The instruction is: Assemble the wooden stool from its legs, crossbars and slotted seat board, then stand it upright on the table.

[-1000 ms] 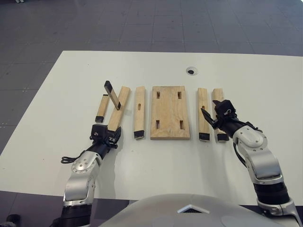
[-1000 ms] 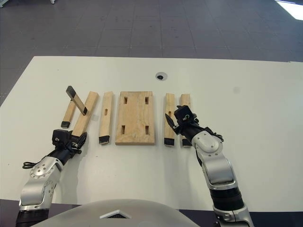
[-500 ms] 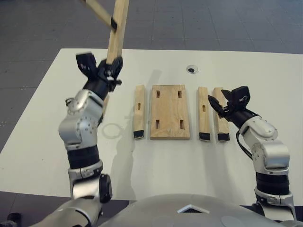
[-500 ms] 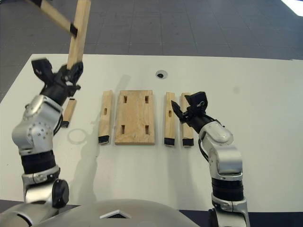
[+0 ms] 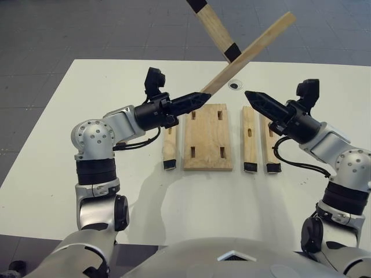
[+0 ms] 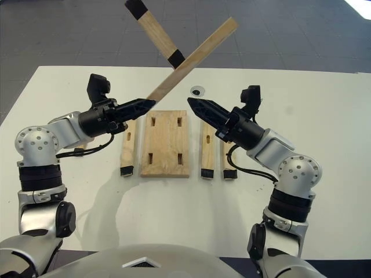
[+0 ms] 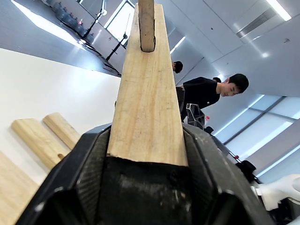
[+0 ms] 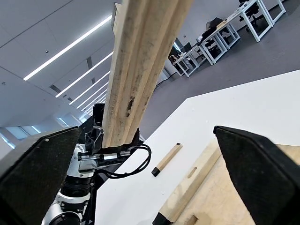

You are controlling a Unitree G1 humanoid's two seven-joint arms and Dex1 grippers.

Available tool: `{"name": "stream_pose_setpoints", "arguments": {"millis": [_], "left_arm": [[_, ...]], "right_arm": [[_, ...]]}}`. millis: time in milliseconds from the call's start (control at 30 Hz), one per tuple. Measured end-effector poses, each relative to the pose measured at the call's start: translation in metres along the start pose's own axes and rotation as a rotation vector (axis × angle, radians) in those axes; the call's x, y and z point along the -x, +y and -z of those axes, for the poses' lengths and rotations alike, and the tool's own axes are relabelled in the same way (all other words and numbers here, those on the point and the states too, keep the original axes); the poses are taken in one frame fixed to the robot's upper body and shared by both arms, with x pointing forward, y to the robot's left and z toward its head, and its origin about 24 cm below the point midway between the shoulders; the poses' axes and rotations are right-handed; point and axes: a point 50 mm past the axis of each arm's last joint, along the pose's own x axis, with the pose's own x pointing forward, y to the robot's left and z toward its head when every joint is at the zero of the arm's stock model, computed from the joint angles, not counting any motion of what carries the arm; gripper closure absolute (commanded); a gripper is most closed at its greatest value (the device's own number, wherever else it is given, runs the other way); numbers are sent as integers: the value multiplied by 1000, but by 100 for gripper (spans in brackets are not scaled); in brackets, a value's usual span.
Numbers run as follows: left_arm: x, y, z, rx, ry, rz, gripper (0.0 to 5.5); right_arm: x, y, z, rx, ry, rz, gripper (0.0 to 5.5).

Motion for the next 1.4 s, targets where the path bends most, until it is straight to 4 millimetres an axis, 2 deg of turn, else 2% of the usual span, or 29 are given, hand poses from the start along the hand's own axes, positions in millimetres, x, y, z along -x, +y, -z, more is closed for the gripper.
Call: {"name": "stream_pose_setpoints", "arguments": {"millis": [133,267,800,1067,1100,1300,1400], "left_arm": [[-4,-8,5,33,48,46,344],[-4,-11,11,56,74,68,344],[-4,-16,18,61,94,94,344],[-4,-17,14,53,115,106,344],[-4,-17,14,52,114,109,307],[-4,-18,13,43,103,133,208],[-1,-13,8,10,57,105,191]], "right_arm": [[-12,6,-4,-27,0,-78,27],[-14,12,-5,-56,-9,-151,27],[-13,15,-6,-69,54,-191,338],[-13,16,-7,-63,68,-204,341],[-13,16,-7,-64,67,-207,342],[-11,16,-8,-66,70,-198,345],[-8,14,-10,-53,83,-172,346]]}}
